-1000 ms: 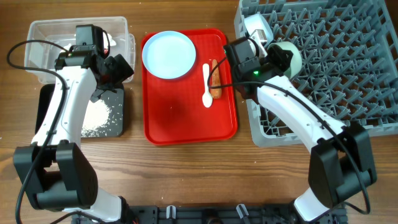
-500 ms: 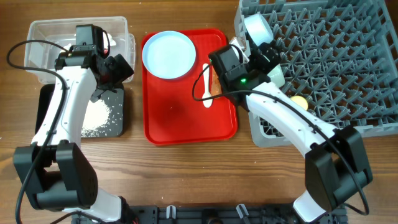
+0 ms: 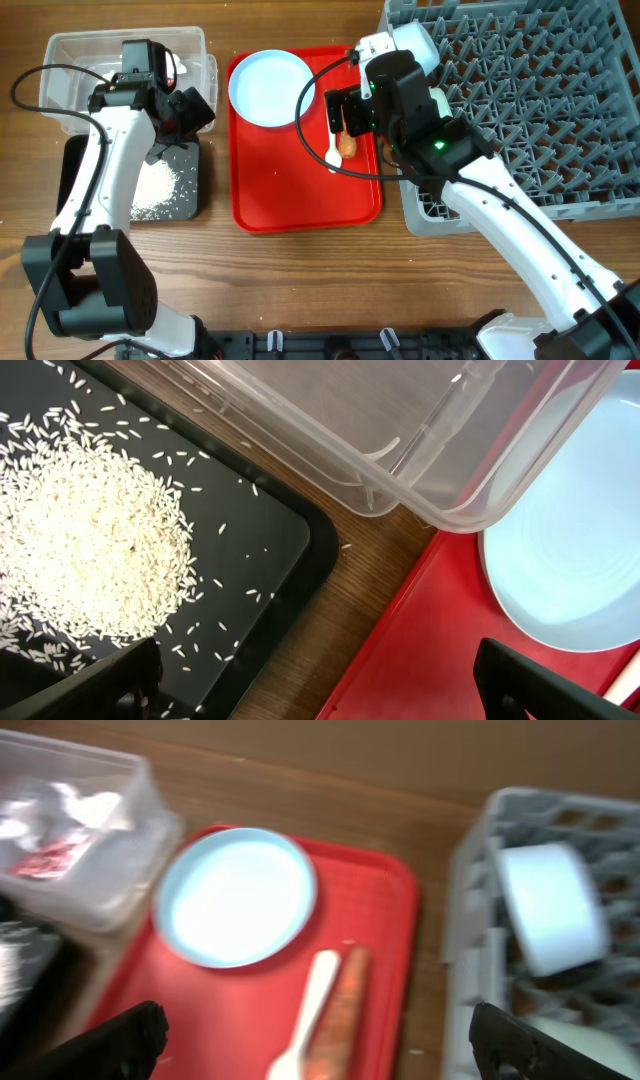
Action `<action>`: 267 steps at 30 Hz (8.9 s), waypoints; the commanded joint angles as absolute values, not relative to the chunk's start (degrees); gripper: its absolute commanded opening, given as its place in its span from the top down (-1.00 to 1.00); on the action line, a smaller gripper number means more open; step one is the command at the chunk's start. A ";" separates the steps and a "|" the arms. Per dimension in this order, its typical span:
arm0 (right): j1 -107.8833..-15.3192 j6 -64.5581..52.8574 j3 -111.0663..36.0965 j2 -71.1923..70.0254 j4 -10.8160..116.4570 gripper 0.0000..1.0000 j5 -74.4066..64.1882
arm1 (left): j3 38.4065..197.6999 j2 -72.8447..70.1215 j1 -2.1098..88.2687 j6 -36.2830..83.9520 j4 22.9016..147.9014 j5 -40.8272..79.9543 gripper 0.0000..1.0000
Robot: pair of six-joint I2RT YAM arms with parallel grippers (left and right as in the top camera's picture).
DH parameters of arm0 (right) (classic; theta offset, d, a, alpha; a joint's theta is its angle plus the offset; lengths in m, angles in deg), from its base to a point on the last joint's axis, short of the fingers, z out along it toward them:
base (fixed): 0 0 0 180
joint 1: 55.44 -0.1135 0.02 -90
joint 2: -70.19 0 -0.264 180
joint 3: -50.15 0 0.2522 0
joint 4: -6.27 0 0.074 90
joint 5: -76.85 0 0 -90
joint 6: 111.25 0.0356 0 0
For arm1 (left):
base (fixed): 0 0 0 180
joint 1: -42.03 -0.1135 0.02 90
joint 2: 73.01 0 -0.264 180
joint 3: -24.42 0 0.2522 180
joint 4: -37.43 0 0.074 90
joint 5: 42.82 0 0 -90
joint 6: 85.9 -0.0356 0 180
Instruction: Sort waste into correct bins and load items into the dishwasher rack
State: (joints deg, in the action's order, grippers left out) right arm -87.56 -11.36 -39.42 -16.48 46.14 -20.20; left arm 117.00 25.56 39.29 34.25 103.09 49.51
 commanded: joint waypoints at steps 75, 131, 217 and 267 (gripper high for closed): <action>-43.19 -3.27 -40.05 4.02 83.67 -0.99 -9.27 | 124.09 47.81 79.24 30.03 72.84 53.27 0.67; -43.21 -5.85 -40.05 3.23 84.15 -0.99 -8.51 | 117.59 25.38 29.41 19.85 107.20 40.63 -0.63; -81.33 -36.23 -50.24 -14.06 46.62 0.91 -73.79 | 122.82 14.17 39.77 24.06 108.95 48.35 -1.00; -70.62 -4.15 -50.11 -14.50 51.43 -1.00 9.96 | 122.82 14.17 39.77 24.06 108.95 48.35 -1.00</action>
State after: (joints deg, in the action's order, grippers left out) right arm -70.29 -14.51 -50.22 -12.86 49.73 -4.05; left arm 122.27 14.15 40.14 23.36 109.04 47.80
